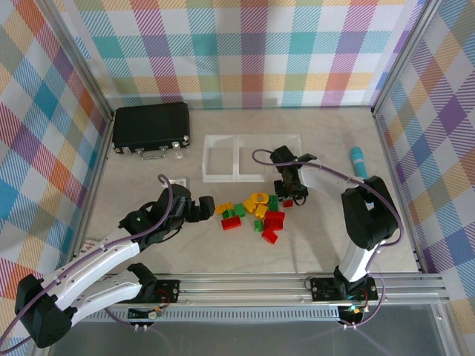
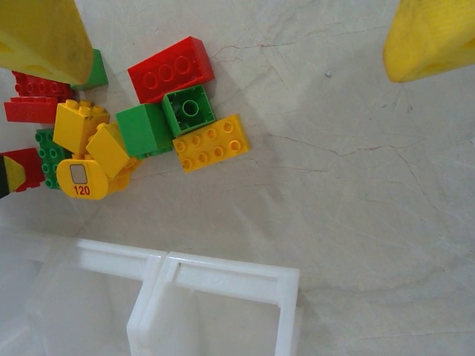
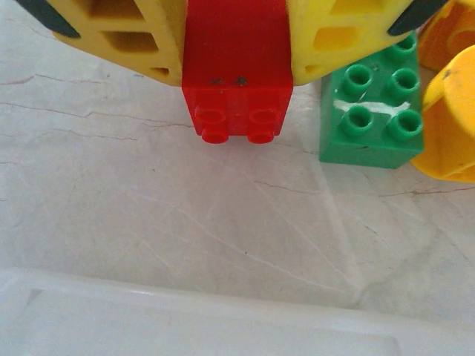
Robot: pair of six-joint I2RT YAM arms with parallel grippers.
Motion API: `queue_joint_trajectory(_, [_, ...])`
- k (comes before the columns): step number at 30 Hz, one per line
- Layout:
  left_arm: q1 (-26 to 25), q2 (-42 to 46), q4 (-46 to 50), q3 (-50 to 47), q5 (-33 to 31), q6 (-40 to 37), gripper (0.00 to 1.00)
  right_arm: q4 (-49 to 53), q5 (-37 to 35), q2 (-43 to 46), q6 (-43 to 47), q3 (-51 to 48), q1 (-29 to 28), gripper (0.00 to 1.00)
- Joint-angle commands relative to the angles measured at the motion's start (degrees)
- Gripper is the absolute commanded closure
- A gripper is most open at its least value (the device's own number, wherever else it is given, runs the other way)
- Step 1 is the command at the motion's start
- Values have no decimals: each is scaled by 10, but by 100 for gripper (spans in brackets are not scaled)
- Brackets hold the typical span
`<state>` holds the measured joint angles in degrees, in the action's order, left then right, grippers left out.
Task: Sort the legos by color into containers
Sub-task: Pick up the lego from the center of the table, then place the lego in the container.
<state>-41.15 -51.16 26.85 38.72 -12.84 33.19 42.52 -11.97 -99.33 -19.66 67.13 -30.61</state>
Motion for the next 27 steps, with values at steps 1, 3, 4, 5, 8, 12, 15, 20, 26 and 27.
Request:
queue_joint_trajectory(1, [-3, -3, -5, -1, 9, -8, 0, 32, -12, 45, -8, 26, -6, 73])
queue_joint_trajectory(3, [-3, -3, -4, -1, 9, -8, 0, 33, -11, 65, -11, 35, -6, 73])
queue_joint_trajectory(4, [-3, -1, -5, -1, 9, -8, 0, 33, -10, 75, -11, 40, -6, 74])
queue_joint_trajectory(5, [-3, 0, -4, -2, 8, -8, 0, 32, -10, 82, -10, 47, -6, 74])
queue_joint_trajectory(8, [-3, 3, -13, -6, 13, -10, 0, 23, -22, 89, 4, 74, -6, 74])
queue_joint_trajectory(12, [-3, 2, -25, -6, 19, -14, 0, -7, -39, 55, 58, 120, -2, 76])
queue_joint_trajectory(15, [-3, 3, -15, 3, 10, -19, 0, 1, -51, -2, 86, 180, 8, 78])
queue_joint_trajectory(20, [-3, 31, -7, 0, 1, -33, 0, -11, -61, -80, 108, 257, 21, 79])
queue_joint_trajectory(26, [-3, 97, 13, -13, -41, -36, 0, -2, -59, -132, 114, 313, 41, 79])
queue_joint_trajectory(27, [-3, 110, 14, -18, -49, -33, 0, -3, -55, -133, 113, 315, 44, 79])
